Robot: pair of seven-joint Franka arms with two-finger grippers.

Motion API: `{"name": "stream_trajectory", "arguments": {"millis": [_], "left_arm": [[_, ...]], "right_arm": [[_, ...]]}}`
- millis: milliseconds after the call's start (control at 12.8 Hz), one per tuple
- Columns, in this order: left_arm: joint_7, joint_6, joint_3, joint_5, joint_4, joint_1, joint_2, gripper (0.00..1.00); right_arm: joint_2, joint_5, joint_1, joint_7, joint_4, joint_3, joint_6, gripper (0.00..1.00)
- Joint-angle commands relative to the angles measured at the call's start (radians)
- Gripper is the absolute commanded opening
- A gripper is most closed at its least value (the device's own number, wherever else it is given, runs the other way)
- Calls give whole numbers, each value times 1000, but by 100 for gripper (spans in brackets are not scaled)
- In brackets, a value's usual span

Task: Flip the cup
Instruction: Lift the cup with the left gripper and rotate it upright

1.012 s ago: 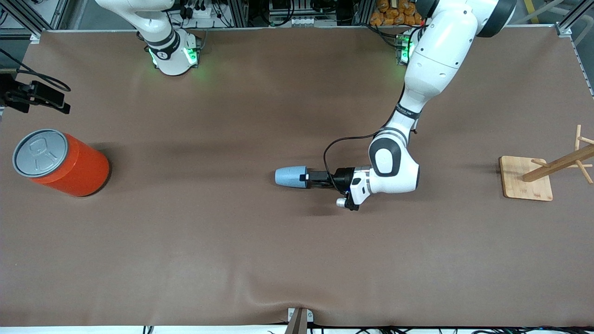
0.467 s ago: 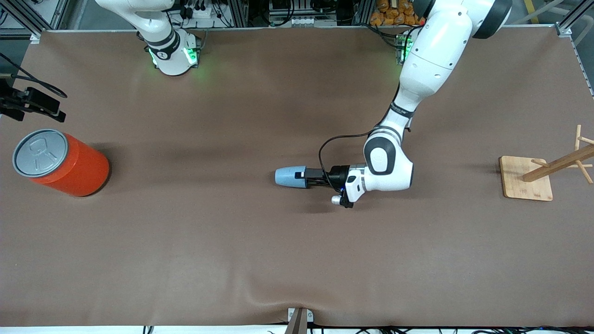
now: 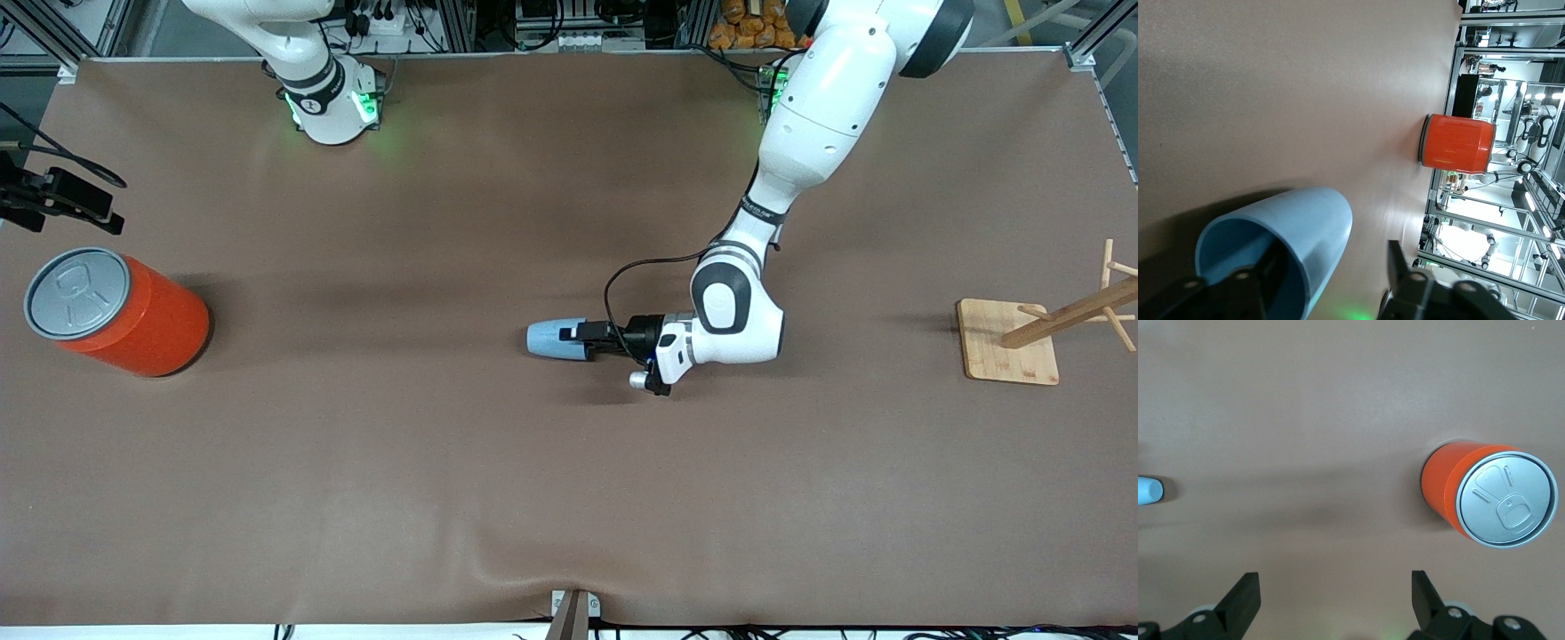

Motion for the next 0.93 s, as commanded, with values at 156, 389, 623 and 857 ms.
{"name": "stream_trajectory", "arguments": {"millis": [156,389,623,857], "left_arm": [[44,-12,4,-28,14,3,9,0],[28,-13,2,-30,16,12,-2,0],[-39,-76,5,-19,22,40,-34,0],[-181,-121,7,21,26,58,-103,0]], "right_arm": [[11,6,-19,-10,23,7,-1,100],[11,5,-19,-10,23,7,-1,100],[11,6,-19,-10,22,7,10,100],[11,6,-21,-10,22,7,10,100]]}}
